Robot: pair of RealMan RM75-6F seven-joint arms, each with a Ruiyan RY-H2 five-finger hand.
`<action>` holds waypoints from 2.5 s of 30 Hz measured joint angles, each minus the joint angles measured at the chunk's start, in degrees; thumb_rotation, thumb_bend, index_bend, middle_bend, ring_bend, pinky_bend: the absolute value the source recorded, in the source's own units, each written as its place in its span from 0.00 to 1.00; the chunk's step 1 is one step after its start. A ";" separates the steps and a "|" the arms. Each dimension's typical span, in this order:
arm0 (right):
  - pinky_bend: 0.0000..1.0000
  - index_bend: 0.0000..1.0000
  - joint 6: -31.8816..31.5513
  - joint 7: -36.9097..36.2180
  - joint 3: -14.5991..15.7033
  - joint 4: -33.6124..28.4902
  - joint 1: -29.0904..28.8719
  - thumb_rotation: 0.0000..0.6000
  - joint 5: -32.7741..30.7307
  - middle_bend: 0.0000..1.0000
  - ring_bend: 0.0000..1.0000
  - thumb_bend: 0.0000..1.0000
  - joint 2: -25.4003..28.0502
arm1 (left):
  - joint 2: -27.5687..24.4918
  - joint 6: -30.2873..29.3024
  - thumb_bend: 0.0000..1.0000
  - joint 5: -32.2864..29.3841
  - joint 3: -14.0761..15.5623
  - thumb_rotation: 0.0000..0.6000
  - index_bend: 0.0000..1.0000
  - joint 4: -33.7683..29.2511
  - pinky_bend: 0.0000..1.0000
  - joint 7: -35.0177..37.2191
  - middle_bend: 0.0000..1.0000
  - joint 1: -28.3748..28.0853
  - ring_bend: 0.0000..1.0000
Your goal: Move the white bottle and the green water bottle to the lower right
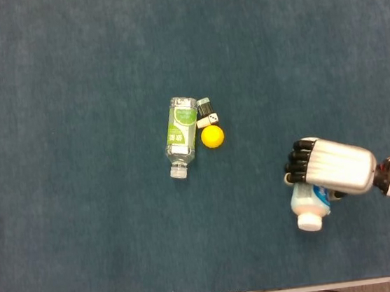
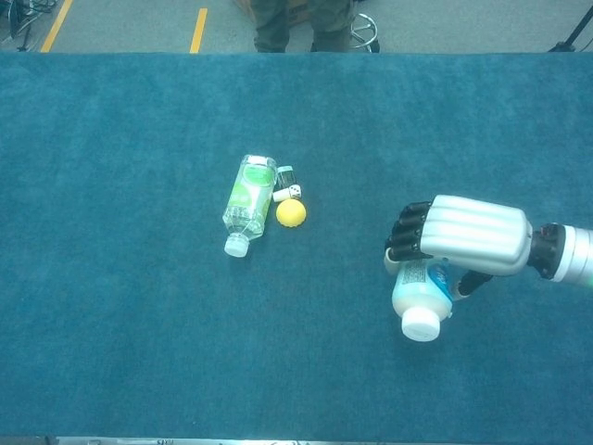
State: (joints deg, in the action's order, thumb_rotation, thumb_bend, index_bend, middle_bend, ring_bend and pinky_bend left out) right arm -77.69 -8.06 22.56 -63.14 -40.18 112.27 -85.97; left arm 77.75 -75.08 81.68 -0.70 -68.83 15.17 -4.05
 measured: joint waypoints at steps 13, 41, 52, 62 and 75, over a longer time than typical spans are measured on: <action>0.43 0.67 3.59 -1.11 -0.44 2.44 0.51 1.00 1.27 0.69 0.56 0.24 0.48 | 0.20 0.00 0.07 -0.91 -0.02 1.00 0.46 0.98 0.48 1.18 0.27 0.73 0.34; 0.40 0.18 6.78 8.47 -4.43 -12.79 -0.47 1.00 2.88 0.19 0.23 0.00 12.22 | 1.08 0.34 0.07 -1.18 -0.08 1.00 0.46 1.98 0.48 2.24 0.27 0.88 0.34; 0.39 0.19 3.61 11.67 -13.59 -11.86 -3.07 1.00 2.43 0.24 0.22 0.00 11.37 | 1.19 0.33 0.07 -1.03 0.06 1.00 0.46 2.75 0.48 3.72 0.27 1.13 0.34; 0.25 0.22 3.43 3.61 -18.22 4.31 -7.49 1.00 1.10 0.27 0.22 0.00 0.16 | 1.42 1.26 0.07 -1.56 0.13 1.00 0.46 4.00 0.48 5.23 0.27 1.37 0.34; 0.26 0.22 2.37 -13.59 -20.52 29.21 -15.60 1.00 -0.66 0.27 0.22 0.00 -15.95 | 2.45 2.27 0.07 -1.73 0.38 1.00 0.46 7.01 0.48 8.73 0.27 1.80 0.34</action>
State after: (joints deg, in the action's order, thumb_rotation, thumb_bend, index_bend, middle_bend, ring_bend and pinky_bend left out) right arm -75.32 -21.65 2.04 -33.93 -55.79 111.61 -101.92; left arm 80.20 -72.81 79.95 -0.32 -61.82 23.89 -2.25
